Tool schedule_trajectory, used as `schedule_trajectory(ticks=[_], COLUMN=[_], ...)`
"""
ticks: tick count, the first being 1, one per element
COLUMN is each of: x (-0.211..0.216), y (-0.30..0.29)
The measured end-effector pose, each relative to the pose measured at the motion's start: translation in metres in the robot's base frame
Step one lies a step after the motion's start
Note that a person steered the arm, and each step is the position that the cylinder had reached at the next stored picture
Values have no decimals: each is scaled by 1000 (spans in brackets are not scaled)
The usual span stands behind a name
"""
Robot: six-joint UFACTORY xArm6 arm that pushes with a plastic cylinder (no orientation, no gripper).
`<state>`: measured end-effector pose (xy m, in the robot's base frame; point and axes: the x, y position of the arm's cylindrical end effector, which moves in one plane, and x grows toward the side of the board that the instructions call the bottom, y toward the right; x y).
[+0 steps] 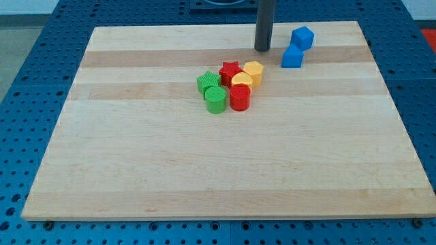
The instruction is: Push the blue triangle close to the blue cube
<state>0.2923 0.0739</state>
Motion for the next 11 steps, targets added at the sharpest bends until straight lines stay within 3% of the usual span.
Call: schedule_trajectory(ticks=[1, 2, 4, 6, 8, 9, 11], x=[46, 67, 62, 48, 32, 50, 22], y=[-13, 0, 74, 21, 27, 39, 64])
